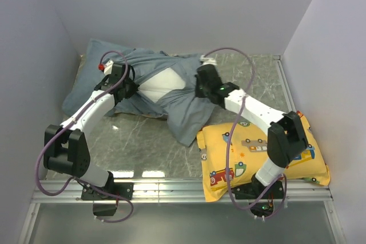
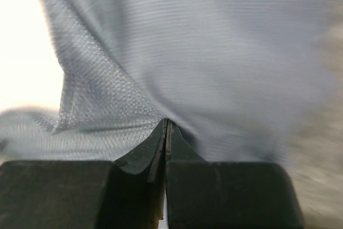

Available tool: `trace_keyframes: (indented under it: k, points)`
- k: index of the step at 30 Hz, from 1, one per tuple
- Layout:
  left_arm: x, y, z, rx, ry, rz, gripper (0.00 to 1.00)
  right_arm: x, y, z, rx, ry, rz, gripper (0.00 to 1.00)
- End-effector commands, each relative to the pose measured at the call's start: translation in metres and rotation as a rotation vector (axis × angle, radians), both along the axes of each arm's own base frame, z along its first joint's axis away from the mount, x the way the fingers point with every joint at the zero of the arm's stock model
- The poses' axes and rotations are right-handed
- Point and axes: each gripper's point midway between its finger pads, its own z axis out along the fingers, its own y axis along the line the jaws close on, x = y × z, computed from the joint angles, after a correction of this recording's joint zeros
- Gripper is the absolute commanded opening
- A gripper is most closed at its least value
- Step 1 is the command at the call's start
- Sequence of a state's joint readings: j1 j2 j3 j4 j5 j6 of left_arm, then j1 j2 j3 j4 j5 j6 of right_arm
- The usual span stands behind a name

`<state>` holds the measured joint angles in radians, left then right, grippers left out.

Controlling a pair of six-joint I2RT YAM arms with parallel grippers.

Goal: Remove the pillowcase from the pillow

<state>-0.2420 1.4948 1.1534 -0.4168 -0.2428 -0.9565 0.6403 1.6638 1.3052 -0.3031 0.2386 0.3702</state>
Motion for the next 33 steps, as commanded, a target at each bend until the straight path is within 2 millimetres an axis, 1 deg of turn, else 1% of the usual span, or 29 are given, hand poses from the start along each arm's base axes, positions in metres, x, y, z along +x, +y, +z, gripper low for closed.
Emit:
trace_keyframes:
  k: [1, 2, 3, 5, 7, 8, 10, 11, 12, 13, 14, 15, 17, 18, 19, 20, 22, 23, 24, 26, 27, 29, 30, 32, 33]
  points:
    - [-0.002, 0.04, -0.01, 0.063, 0.018, 0.118, 0.01, 0.012, -0.08, -0.017, -0.055, 0.029, -0.223, 0.0]
    - [-0.003, 0.041, -0.011, 0.056, 0.022, 0.118, 0.01, 0.017, -0.096, -0.021, -0.059, 0.037, -0.263, 0.0]
    - [-0.006, 0.043, -0.015, 0.048, 0.027, 0.123, 0.0, 0.019, -0.101, -0.026, -0.059, 0.05, -0.276, 0.0]
    - [-0.004, 0.037, -0.015, 0.019, 0.012, 0.102, 0.01, 0.021, -0.099, -0.029, -0.034, 0.073, -0.261, 0.0]
    - [-0.005, 0.03, -0.022, 0.013, 0.021, 0.075, 0.0, 0.021, -0.086, -0.025, -0.013, 0.075, -0.22, 0.0]
    - [-0.005, 0.027, -0.023, 0.012, 0.02, 0.066, 0.01, 0.017, -0.073, -0.022, -0.002, 0.078, -0.189, 0.0]
    - [-0.006, 0.017, -0.026, 0.025, 0.022, 0.042, 0.0, 0.011, -0.061, 0.0, 0.008, 0.031, -0.17, 0.01]
    - [-0.006, 0.015, -0.026, 0.028, 0.02, 0.035, 0.01, 0.009, -0.06, 0.009, 0.005, 0.006, -0.177, 0.24]
    - [-0.007, 0.009, -0.026, 0.029, 0.02, 0.021, 0.0, 0.001, -0.049, 0.027, 0.029, -0.028, -0.146, 0.36]
    - [-0.007, 0.007, -0.026, 0.025, 0.019, 0.014, 0.0, -0.002, -0.043, 0.041, 0.047, -0.053, -0.132, 0.44]
    - [-0.006, 0.004, -0.026, 0.018, 0.012, 0.007, 0.0, -0.007, -0.037, 0.052, 0.049, -0.078, -0.117, 0.56]
    - [-0.007, -0.001, -0.028, 0.009, 0.014, 0.0, 0.01, -0.016, -0.021, 0.072, 0.06, -0.121, -0.089, 0.61]
    - [-0.007, -0.007, -0.027, -0.003, 0.008, -0.009, 0.01, -0.027, -0.009, 0.084, 0.044, -0.137, -0.069, 0.7]
    - [-0.008, -0.015, -0.028, -0.007, 0.005, -0.026, 0.0, -0.029, -0.002, 0.094, 0.057, -0.152, -0.061, 0.73]
    - [-0.007, -0.018, -0.027, -0.008, -0.001, -0.026, 0.01, -0.038, 0.014, 0.096, 0.068, -0.156, -0.022, 0.76]
    - [-0.007, -0.022, -0.028, -0.008, 0.002, -0.032, 0.01, -0.041, 0.021, 0.098, 0.068, -0.157, -0.007, 0.81]
    - [-0.004, -0.03, -0.027, -0.014, -0.001, -0.047, 0.0, -0.043, 0.044, 0.094, 0.061, -0.146, 0.027, 0.84]
    - [-0.002, -0.033, -0.024, -0.015, -0.007, -0.052, 0.01, -0.044, 0.05, 0.087, 0.037, -0.122, 0.043, 0.85]
    - [-0.001, -0.035, -0.024, -0.017, -0.004, -0.052, 0.01, -0.038, 0.062, 0.08, 0.022, -0.106, 0.051, 0.86]
    - [0.0, -0.037, -0.023, -0.022, -0.01, -0.054, 0.01, -0.033, 0.072, 0.067, -0.013, -0.074, 0.066, 0.89]
    - [0.0, -0.039, -0.022, -0.028, -0.012, -0.055, 0.01, -0.025, 0.081, 0.057, -0.037, -0.056, 0.067, 0.89]
    - [0.003, -0.038, -0.019, -0.031, -0.016, -0.046, 0.01, -0.019, 0.083, 0.042, -0.084, -0.03, 0.064, 0.92]
    - [0.003, -0.039, -0.019, -0.029, -0.015, -0.049, 0.01, -0.013, 0.087, 0.026, -0.116, -0.007, 0.063, 0.92]
    - [0.006, -0.04, -0.017, -0.031, -0.015, -0.047, 0.01, -0.011, 0.079, 0.01, -0.184, 0.02, 0.051, 0.92]
    - [0.007, -0.039, -0.017, -0.025, -0.014, -0.045, 0.01, -0.012, 0.073, -0.002, -0.215, 0.038, 0.041, 0.91]
